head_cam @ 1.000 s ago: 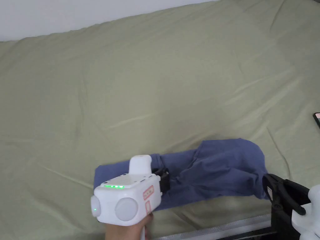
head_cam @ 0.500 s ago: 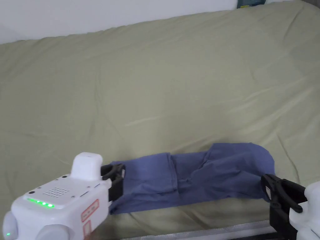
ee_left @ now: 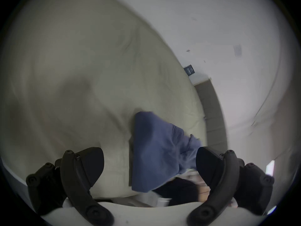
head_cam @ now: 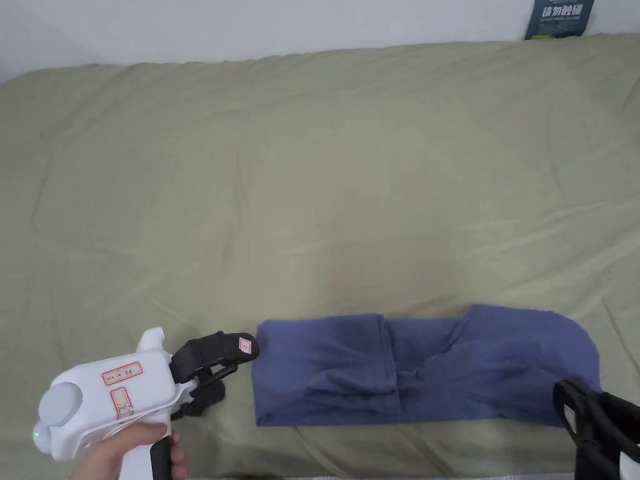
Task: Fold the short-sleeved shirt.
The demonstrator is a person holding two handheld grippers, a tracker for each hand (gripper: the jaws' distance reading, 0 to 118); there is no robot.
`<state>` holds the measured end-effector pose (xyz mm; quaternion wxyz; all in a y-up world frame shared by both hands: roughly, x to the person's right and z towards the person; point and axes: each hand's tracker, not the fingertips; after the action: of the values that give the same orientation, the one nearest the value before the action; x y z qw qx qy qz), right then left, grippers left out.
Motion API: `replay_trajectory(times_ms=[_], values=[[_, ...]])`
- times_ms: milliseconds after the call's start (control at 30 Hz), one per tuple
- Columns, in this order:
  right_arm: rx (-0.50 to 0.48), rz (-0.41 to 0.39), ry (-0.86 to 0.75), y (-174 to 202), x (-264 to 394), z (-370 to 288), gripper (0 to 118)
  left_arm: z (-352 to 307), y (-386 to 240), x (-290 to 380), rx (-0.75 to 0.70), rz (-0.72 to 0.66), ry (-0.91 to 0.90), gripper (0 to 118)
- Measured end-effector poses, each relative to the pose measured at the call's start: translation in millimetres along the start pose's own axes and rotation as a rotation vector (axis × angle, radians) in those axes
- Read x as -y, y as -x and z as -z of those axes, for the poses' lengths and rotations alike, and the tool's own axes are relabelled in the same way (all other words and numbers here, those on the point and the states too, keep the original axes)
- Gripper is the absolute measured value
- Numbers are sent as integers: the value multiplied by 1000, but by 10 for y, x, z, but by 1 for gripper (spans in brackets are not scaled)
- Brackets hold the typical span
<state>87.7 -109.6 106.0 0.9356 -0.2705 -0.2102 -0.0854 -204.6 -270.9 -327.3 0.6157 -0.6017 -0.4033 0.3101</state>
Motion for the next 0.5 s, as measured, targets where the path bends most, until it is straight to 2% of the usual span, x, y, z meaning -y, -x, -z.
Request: replay_trajectory(times_ms=[33,133,200,233,267,300,333,367,400,433,467,500], values=[[3,2,4,-7,-5,11,3,93,109,15,92,-82,25,113],[19,-3,17,-11,-24,57,3,327,129,-3,315,-118,51,113],[20,-1,23,-11,-40,105,3,607,53,45,340,-123,137,113],[20,0,28,-3,-50,134,3,714,-12,42,319,-28,168,113],[21,-2,32,7,-58,156,3,782,-61,23,315,2,189,113],[22,-6,35,25,-66,172,3,835,-108,-4,307,-24,198,111],[22,-9,37,43,-77,178,3,849,-179,5,244,-7,199,89],[18,-10,36,44,-72,182,3,848,-229,-5,162,34,192,39],[13,-10,33,56,-74,185,3,880,-261,0,3,50,175,9],[8,-13,32,73,-77,195,3,936,-213,20,-111,-12,165,8],[6,-17,34,87,-79,206,3,885,-202,44,-15,-65,187,8],[5,-23,36,100,-84,212,3,835,-325,74,25,-10,164,8]])
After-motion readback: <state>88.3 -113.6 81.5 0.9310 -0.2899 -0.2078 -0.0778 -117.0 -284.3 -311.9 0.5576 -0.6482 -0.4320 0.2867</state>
